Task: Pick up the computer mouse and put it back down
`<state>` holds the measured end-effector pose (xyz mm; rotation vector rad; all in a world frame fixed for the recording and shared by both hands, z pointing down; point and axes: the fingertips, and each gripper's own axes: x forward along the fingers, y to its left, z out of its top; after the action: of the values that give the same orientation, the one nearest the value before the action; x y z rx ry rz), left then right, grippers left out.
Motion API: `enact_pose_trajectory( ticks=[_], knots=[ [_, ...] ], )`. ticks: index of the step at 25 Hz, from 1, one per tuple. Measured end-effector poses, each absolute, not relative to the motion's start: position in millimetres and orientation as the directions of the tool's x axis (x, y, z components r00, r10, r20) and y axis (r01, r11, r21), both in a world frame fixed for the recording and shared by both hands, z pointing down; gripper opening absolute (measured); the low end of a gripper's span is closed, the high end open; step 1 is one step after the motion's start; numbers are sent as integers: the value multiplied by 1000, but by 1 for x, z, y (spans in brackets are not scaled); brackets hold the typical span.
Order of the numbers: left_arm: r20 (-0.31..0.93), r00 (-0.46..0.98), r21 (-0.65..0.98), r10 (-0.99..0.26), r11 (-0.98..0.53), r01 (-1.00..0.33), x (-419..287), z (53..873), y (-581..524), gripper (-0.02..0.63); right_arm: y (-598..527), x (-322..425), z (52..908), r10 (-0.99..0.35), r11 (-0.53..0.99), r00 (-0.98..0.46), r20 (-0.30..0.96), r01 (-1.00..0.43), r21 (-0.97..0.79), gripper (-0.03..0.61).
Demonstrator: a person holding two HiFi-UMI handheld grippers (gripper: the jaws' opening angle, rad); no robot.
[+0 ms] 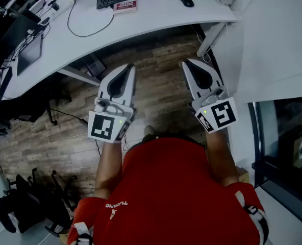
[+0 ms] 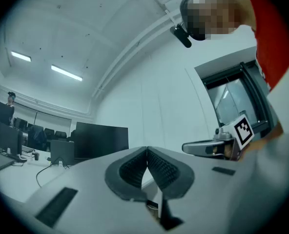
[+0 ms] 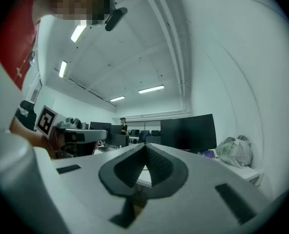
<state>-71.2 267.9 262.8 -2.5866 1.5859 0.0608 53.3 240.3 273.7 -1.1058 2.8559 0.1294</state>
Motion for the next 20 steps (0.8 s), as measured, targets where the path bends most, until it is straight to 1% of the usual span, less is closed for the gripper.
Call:
enact_pose_trajectory(
  ticks=[4,9,15,20],
  knots=[
    [-167,444,-58,-880,-441,-896,-61,244,263,11,238,60,276,-665,741,-739,-108,-671,33,3],
    [-150,435,-72,-888,-429,-901,-48,249,260,9,233,78,277,-668,739,-735,-117,-673,7,3],
    [-119,427,-91,-896,-418,-904,-24,256,250,9,224,100,279,-647,756,-753,-120,-654,26,3],
    [-126,401,-102,-907,-391,-915,-9,253,237,9,212,113,280,-631,767,-766,-124,-640,46,4]
  ],
)
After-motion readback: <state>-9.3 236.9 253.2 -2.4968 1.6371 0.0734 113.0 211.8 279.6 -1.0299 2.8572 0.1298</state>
